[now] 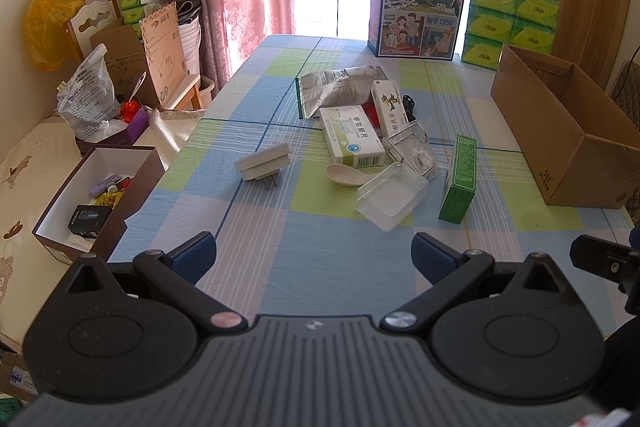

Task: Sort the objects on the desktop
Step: 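Move both tools toward the white plug device and green box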

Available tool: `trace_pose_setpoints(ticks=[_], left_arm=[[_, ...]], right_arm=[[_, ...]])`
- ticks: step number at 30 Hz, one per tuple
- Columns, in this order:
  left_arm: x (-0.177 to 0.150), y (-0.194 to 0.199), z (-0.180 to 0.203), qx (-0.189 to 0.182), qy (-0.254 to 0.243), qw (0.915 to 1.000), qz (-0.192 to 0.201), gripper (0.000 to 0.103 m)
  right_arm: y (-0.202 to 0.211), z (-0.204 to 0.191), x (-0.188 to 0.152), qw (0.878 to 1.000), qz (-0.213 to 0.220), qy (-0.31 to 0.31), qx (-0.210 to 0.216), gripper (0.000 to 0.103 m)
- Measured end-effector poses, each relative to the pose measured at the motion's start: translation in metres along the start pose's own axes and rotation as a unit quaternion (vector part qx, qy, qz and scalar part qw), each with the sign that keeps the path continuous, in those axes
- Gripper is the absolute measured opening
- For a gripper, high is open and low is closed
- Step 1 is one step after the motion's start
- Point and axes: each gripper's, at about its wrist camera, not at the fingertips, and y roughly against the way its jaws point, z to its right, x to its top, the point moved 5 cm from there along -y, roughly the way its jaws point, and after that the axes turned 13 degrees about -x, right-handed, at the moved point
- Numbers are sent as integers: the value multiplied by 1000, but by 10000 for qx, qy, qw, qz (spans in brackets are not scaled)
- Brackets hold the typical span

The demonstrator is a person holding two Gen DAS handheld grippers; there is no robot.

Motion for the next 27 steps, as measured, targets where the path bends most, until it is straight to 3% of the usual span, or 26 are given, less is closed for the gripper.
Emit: trace_pose_setpoints(ticks=[15, 22, 27], left_arm=[[1, 0, -1, -35, 44, 10000, 11, 102], [4, -1, -6, -264, 204, 9993, -149, 102], [14, 0, -16, -433, 15, 9990, -117, 102]], right_arm=[[-1, 6, -1, 10000, -5, -31, -17, 101], [4, 5, 6, 9999, -13, -67, 114, 101], [6, 0, 11, 9996, 212, -123, 134, 101]])
